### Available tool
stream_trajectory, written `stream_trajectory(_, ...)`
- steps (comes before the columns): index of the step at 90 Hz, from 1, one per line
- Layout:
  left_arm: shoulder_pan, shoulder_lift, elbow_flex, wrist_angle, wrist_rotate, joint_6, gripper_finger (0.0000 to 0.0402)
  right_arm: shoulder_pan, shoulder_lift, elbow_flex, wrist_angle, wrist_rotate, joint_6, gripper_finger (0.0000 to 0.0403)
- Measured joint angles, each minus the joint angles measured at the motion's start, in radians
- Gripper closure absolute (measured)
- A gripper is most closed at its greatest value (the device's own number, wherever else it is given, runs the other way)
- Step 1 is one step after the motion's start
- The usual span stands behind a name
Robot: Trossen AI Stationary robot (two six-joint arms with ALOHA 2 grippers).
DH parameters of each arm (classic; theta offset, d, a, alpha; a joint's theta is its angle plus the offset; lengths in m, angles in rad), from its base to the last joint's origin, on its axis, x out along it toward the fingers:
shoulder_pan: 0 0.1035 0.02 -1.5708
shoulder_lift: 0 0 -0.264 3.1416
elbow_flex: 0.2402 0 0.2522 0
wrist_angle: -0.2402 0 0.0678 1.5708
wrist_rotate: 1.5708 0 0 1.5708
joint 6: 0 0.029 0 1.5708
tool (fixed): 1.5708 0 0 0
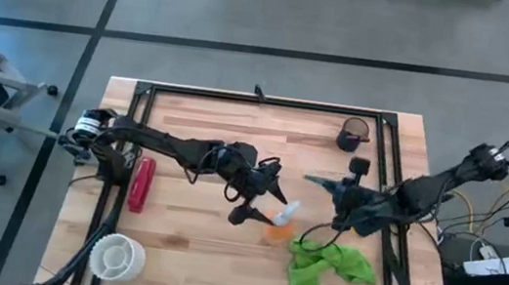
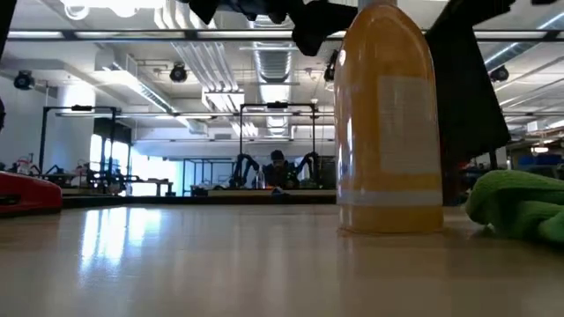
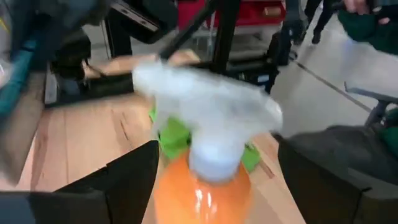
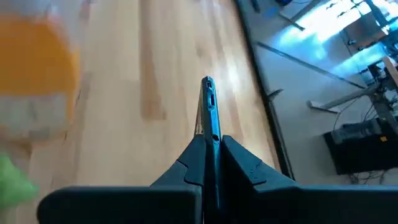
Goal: Apply microfiber cloth
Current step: Spray the front screen of the blue cellphone with the yellow spray bottle, then spray the back of the blue cellphone with the yellow spray bottle
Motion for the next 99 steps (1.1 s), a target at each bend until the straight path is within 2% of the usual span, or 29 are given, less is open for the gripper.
stream_trajectory(15,0.0,-0.023,-0.013,-0.08,0.0,0.008,0.009,0.052,0.164,0.036,-0.068,-0.001,-0.054,0.0394)
stream_trajectory(22,0.0,-0.03,-0.037,-0.081,0.0,-0.003,0.009,0.071,0.241,0.089,-0.162,-0.015,0.009,0.0394)
stream_trajectory(36,0.001,-0.035,-0.089,-0.083,-0.001,-0.02,0.009,0.12,0.391,0.209,-0.33,-0.106,0.1,0.0394)
stream_trajectory(59,0.001,-0.036,-0.16,-0.015,-0.001,-0.058,0.009,0.176,0.592,0.396,-0.351,-0.184,0.035,0.0394)
stream_trajectory(75,-0.006,-0.037,-0.197,-0.011,-0.001,-0.091,0.009,0.175,0.688,0.457,-0.357,-0.211,0.036,0.0394)
stream_trajectory(99,-0.039,-0.037,-0.25,-0.005,-0.002,-0.126,0.009,0.118,0.748,0.489,-0.349,-0.129,0.026,0.0394)
